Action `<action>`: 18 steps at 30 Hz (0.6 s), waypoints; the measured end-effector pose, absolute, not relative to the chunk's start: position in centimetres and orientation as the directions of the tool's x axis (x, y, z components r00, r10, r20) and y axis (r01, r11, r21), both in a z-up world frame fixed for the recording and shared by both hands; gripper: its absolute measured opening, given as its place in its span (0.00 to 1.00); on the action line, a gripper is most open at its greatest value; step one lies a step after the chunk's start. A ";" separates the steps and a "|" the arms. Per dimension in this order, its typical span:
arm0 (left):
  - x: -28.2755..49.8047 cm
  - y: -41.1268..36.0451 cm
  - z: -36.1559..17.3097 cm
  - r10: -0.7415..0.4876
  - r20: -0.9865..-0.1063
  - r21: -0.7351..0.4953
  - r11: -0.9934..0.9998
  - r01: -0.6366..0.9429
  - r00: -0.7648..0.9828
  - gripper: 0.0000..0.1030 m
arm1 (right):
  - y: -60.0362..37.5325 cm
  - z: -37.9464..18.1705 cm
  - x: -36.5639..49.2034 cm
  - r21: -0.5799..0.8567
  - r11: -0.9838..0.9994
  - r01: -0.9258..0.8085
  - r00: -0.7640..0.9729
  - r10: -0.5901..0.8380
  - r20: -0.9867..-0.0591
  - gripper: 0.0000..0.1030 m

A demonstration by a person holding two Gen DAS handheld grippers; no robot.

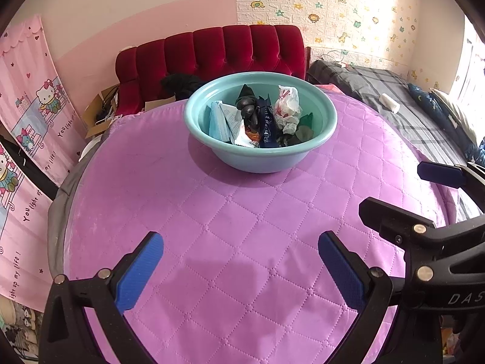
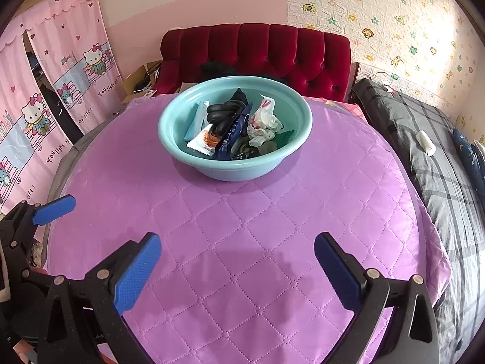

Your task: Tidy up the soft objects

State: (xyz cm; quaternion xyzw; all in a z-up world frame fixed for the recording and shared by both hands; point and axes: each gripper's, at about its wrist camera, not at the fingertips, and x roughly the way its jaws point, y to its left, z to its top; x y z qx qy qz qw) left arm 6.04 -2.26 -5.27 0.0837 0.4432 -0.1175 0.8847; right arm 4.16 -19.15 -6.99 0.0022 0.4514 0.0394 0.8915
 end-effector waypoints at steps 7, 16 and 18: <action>6.0 -2.3 -5.3 -0.134 -0.806 0.044 0.958 0.285 0.576 1.00 | -19.1 -6.9 4.0 0.038 0.997 -0.067 0.590 0.071 -0.804 1.00; 5.9 -2.3 -5.3 -0.135 -0.806 0.044 0.957 0.286 0.576 1.00 | -19.0 -7.1 4.0 0.045 0.997 -0.063 0.587 0.073 -0.806 1.00; 5.9 -2.3 -5.3 -0.135 -0.806 0.043 0.958 0.285 0.576 1.00 | -19.0 -7.1 4.0 0.045 0.997 -0.063 0.588 0.073 -0.806 1.00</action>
